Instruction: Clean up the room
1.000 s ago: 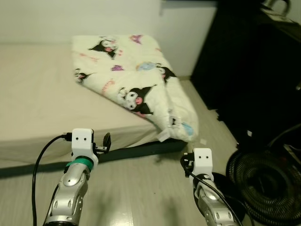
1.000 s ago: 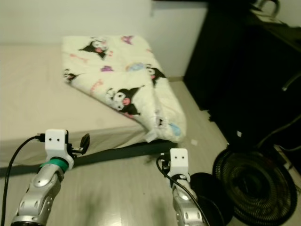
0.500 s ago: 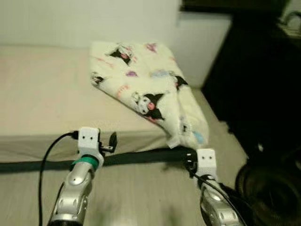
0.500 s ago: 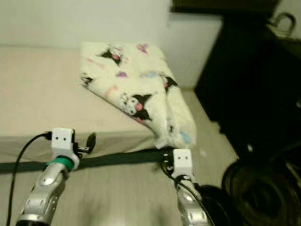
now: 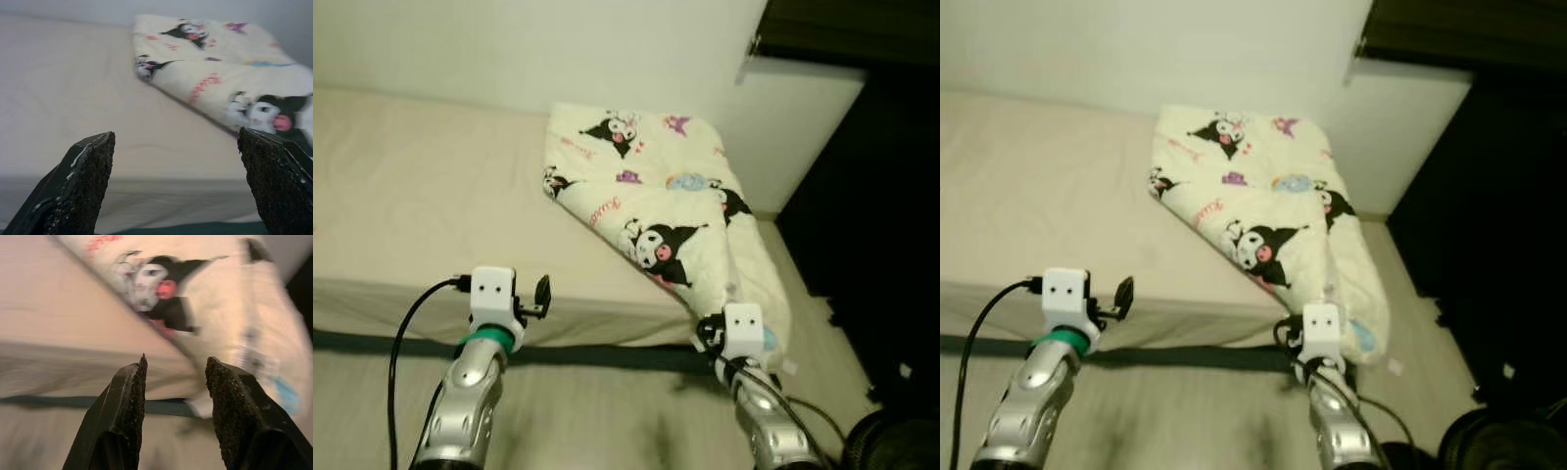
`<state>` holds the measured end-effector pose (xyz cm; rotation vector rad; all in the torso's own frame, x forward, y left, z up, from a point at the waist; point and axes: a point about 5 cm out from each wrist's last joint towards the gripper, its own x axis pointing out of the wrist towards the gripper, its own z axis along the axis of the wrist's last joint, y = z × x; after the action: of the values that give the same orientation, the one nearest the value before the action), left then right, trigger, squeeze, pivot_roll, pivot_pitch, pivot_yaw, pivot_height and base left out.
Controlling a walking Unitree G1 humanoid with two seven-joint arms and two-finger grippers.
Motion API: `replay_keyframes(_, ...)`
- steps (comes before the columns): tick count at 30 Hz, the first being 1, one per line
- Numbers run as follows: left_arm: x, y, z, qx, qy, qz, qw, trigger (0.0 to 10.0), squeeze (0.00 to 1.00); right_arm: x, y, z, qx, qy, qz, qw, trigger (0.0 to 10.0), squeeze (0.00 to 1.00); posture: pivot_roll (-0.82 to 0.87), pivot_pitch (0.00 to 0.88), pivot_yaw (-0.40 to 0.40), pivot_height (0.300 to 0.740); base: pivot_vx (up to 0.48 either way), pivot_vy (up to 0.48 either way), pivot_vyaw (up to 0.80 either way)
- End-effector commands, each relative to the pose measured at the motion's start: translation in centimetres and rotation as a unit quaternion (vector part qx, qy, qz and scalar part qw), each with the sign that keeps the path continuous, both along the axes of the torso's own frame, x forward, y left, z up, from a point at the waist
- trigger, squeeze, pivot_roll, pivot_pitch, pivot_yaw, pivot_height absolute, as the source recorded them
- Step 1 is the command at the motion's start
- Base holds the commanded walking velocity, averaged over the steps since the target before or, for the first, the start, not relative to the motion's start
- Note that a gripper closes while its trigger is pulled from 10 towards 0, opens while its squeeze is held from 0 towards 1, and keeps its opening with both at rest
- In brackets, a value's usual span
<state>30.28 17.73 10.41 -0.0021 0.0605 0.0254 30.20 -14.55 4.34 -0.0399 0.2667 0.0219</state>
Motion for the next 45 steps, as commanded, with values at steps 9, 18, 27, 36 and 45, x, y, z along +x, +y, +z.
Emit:
replay_keyframes(9, 0.03, -0.8, -0.5, -0.007, 0.01, -0.012, 1.0, 10.0, 0.0, -0.53, -1.07, -0.82, -0.003, 0.018, -0.016, 1.0, 10.0, 0.0, 0.09, 0.0, -0.025, 0.74, 0.347, 0.0, 0.0)
replay_keyframes(18, 0.05, -0.81, -0.53, -0.008, 0.012, -0.014, 1.0, 10.0, 0.0, -0.66, -1.05, -0.95, -0.002, 0.02, -0.018, 1.0, 10.0, 0.0, 0.09, 0.0, -0.023, 0.74, 0.349, 0.0, 0.0)
replay_keyframes(27, -0.03, -0.76, -0.58, -0.008, 0.013, -0.013, 1.0, 10.0, 0.0, -0.56, -0.97, -0.89, -0.001, 0.019, -0.015, 1.0, 10.0, 0.0, 0.09, 0.0, -0.026, 0.74, 0.337, 0.0, 0.0)
replay_keyframes(36, -0.08, -0.83, -0.54, -0.008, 0.009, -0.013, 1.0, 10.0, 0.0, -0.67, -0.98, -0.94, -0.001, 0.019, -0.016, 1.0, 10.0, 0.0, 0.09, 0.0, -0.023, 0.74, 0.257, 0.0, 0.0)
replay_keyframes(45, 0.03, -0.51, -0.6, 0.006, 0.013, -0.003, 1.0, 10.0, 0.0, -0.69, -1.04, -0.99, -0.001, 0.019, -0.018, 1.0, 10.0, 0.0, 0.09, 0.0, -0.022, 0.74, 0.0, 0.0, 0.0)
